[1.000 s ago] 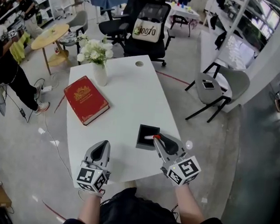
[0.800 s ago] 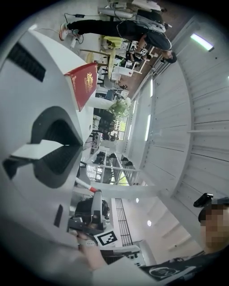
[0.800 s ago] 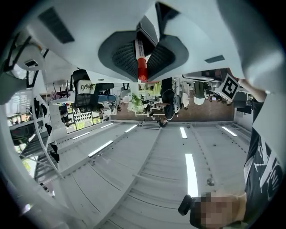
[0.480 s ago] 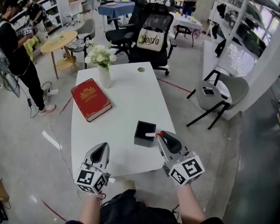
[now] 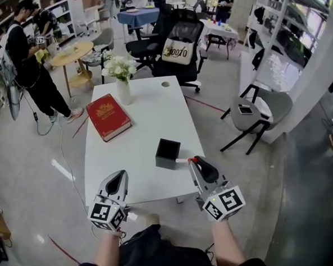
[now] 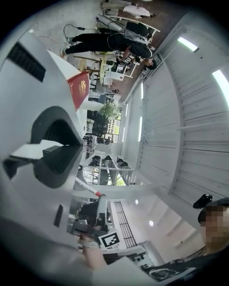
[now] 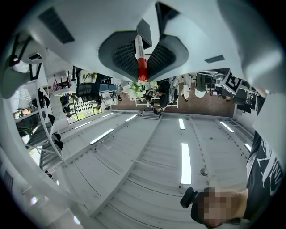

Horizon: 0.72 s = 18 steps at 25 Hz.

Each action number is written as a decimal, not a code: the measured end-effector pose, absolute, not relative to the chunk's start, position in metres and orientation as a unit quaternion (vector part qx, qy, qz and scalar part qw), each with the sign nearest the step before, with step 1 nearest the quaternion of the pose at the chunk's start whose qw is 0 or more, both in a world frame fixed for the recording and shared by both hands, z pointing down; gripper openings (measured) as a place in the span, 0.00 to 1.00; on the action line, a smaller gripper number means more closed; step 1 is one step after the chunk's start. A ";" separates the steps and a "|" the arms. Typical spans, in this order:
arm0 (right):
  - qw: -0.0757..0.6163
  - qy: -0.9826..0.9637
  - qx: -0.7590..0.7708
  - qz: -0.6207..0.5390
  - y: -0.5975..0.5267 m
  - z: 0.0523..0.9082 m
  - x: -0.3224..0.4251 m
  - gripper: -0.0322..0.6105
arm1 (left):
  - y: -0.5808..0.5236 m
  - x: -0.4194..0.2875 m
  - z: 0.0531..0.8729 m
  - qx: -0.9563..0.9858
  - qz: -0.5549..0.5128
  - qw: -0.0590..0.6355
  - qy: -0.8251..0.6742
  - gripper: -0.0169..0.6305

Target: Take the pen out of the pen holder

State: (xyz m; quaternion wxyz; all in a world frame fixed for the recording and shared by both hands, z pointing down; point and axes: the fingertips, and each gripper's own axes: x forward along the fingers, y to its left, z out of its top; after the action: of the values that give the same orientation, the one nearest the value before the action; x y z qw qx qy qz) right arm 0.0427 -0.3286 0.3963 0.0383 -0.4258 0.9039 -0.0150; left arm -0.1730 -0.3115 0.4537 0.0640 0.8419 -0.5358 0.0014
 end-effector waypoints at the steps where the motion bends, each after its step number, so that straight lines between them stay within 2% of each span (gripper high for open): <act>1: 0.037 0.904 -0.427 -0.015 -0.326 0.397 0.045 0.16 | -0.309 -0.173 0.452 0.841 0.001 0.063 -0.538 0.03; 18: -0.019 0.900 -0.432 -0.046 -0.303 0.431 0.056 0.16 | -0.283 -0.181 0.448 0.820 -0.008 0.059 -0.569 0.03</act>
State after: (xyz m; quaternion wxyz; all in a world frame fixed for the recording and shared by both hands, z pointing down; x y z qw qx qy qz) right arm 0.0565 -0.3029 0.4313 -0.0191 -0.4322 0.9004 -0.0460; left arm -0.1811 -0.2828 0.4480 0.0591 0.8203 -0.5688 -0.0076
